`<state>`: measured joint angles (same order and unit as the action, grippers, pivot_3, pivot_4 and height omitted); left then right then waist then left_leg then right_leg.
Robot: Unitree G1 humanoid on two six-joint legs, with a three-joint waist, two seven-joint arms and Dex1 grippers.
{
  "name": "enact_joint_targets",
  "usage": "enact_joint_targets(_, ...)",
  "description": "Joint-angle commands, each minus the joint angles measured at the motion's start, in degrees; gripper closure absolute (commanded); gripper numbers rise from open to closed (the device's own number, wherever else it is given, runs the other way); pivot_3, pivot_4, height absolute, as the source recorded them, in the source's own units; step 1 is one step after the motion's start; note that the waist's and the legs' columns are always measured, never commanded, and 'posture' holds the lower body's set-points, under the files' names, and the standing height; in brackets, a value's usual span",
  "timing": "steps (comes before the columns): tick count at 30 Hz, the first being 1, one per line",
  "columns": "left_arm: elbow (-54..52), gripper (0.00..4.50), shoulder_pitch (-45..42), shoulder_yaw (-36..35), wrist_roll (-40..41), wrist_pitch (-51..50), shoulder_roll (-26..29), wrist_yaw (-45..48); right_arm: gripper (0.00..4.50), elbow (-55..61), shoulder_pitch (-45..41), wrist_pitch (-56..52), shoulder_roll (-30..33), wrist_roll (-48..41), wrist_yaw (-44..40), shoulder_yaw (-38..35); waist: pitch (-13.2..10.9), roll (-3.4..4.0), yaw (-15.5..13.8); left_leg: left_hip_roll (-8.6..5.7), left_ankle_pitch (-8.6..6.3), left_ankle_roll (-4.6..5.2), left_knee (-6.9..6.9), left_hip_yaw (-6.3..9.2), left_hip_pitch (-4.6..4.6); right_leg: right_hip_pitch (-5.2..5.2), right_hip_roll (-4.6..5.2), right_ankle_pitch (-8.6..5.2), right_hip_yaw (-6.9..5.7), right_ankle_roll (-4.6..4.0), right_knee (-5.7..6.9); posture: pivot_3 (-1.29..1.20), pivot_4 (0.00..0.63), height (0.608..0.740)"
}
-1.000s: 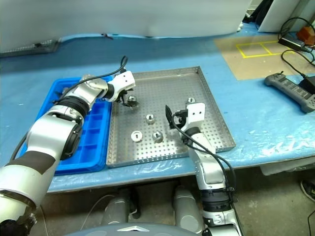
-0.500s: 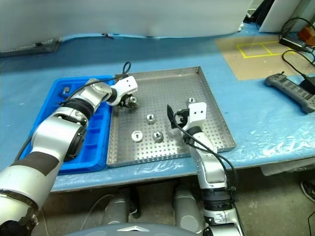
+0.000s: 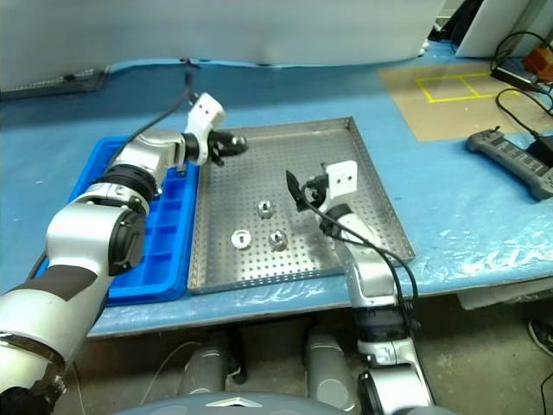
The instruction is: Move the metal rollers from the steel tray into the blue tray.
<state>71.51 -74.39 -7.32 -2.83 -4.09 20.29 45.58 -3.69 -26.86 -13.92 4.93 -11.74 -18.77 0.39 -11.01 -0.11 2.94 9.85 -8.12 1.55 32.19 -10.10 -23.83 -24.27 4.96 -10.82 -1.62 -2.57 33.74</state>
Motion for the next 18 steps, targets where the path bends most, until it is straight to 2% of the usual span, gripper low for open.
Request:
enact_joint_targets(1,-18.67,2.81,7.74,-4.59,6.94,-4.13,1.76,-1.68,0.00,-7.30,-8.07,3.22,0.61,-2.85,-5.86,-1.24,0.00,0.02,-0.96,0.03,0.01,-0.01,-0.03,0.00,0.00,-0.01,0.00,0.00,-0.03,0.00,0.01,-0.04,0.150,0.740)
enact_joint_targets(4,-44.47,2.81,22.95,-6.55,9.05,-11.59,1.86,-7.31,0.00,-16.83,-16.66,5.00,2.05,-3.06,-12.83,-0.68,0.01,0.05,-2.42,0.12,0.09,0.13,-0.10,-0.01,0.00,-0.04,-0.02,0.00,-0.08,-0.01,0.01,0.10,0.150,0.740)
enact_joint_targets(8,-68.30,2.81,39.66,-10.77,11.94,-20.60,0.64,-15.84,0.00,-30.04,-27.39,8.85,2.72,-0.49,-18.66,0.96,0.00,0.03,-5.70,0.34,0.09,0.14,0.02,0.06,-0.45,-0.27,-0.02,-0.01,-0.46,-0.03,0.11,0.21,0.150,0.740)
enact_joint_targets(13,-84.42,2.81,52.63,-13.12,11.66,-24.96,-2.31,-25.71,0.00,-42.39,-34.80,14.51,2.15,1.81,-22.24,1.22,-0.04,0.10,-9.96,0.84,0.15,-0.25,0.29,0.05,-1.08,-0.55,0.00,-0.04,-1.12,-0.06,0.29,0.30,0.150,0.740)
enact_joint_targets(15,-88.27,2.81,55.69,-13.23,11.44,-26.35,-3.70,-28.75,0.00,-45.38,-36.01,16.18,1.67,2.46,-22.98,1.19,-0.06,0.13,-11.59,1.04,0.22,-0.31,0.43,0.01,-1.18,-0.46,0.02,-0.05,-1.38,-0.07,0.32,0.32,0.150,0.740)
enact_joint_targets(18,-91.16,2.81,59.11,-12.69,10.42,-27.36,-4.37,-31.95,0.00,-47.53,-36.73,17.63,0.69,2.97,-23.55,1.09,-0.07,0.14,-12.50,1.05,0.25,-0.36,0.56,-0.01,-1.19,-0.44,0.15,-0.06,-1.45,-0.05,0.61,0.33,0.150,0.740)
